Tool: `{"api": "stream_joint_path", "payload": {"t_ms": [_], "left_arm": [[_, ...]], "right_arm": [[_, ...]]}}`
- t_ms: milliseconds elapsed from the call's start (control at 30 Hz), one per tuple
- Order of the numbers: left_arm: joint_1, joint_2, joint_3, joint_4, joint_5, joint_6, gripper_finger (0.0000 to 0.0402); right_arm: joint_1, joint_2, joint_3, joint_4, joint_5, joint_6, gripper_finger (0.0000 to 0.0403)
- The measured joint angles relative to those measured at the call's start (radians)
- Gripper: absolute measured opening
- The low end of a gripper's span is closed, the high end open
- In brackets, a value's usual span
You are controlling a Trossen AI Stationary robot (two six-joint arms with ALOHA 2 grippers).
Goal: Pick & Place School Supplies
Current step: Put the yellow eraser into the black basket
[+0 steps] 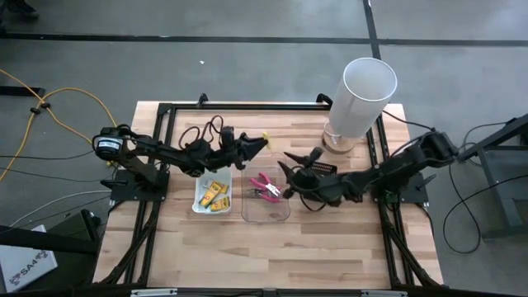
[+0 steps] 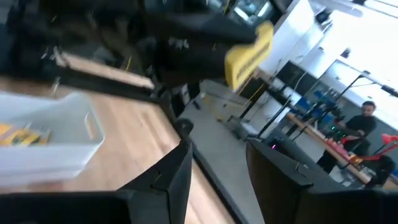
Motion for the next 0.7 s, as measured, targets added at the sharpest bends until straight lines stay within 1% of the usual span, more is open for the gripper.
{"api": "stream_joint_path", "payload": {"t_ms": [100,167,300,500,700], "left_arm": [[0.000,0.000,0.000,-0.004,-0.038,0.028,0.0083],[0.001,0.000,0.000,-0.002,-0.044,0.049,0.0083],[0.001,0.000,0.000,-0.002,-0.064,0.086,0.0083],[0.001,0.000,0.000,0.008,-0.069,0.090,0.0083],[0.018,0.000,0.000,0.032,-0.069,0.106,0.0083]], "right_arm": [[-0.011,0.028,0.000,0.129,-0.007,-0.073,0.0144],[-0.019,0.035,0.000,0.183,-0.012,-0.102,0.0144],[-0.038,0.035,0.000,0.206,-0.057,-0.098,0.0144],[-0.077,0.035,0.000,0.242,-0.105,-0.080,0.0144],[-0.113,0.035,0.000,0.267,-0.192,-0.061,0.0144]]}}
